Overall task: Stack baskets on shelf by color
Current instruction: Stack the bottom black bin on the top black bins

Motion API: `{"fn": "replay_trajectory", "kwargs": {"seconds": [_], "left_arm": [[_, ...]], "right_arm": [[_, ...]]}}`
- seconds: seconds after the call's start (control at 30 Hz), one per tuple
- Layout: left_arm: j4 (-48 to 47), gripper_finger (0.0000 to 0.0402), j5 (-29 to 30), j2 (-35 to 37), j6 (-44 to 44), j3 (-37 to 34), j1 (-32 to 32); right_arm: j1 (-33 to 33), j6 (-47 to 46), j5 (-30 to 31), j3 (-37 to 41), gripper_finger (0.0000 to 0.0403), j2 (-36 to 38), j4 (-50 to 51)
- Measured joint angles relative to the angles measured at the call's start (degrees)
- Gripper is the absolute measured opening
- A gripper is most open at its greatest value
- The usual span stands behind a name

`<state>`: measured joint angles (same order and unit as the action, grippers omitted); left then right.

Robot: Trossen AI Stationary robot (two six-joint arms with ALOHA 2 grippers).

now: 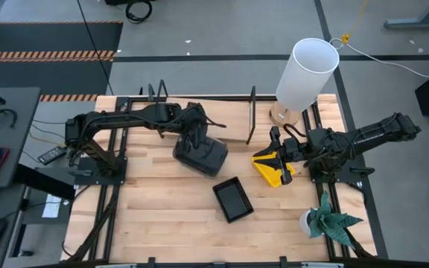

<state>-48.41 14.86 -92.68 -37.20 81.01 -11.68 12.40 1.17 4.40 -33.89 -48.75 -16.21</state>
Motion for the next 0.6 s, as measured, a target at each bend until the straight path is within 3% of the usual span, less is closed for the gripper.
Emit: {"fn": "replay_trajectory", "kwargs": {"seconds": [0.23,0.4,0.6], "left_arm": [[2.2,0.0115,0.1,0.0,0.8,0.0,0.0],[1.4,0.0111,-3.5,0.0,4.2,0.0,-0.9],[-1.2,0.0055,-4.1,0.0,4.6,0.0,-1.2]], "right_arm": [[0.0,0.0,0.0,0.0,0.0083,0.0,0.0],[0.0,0.0,0.0,0.0,0.0083,0.0,0.0],[0.0,0.0,0.0,0.0,0.0083,0.0,0.0]]}}
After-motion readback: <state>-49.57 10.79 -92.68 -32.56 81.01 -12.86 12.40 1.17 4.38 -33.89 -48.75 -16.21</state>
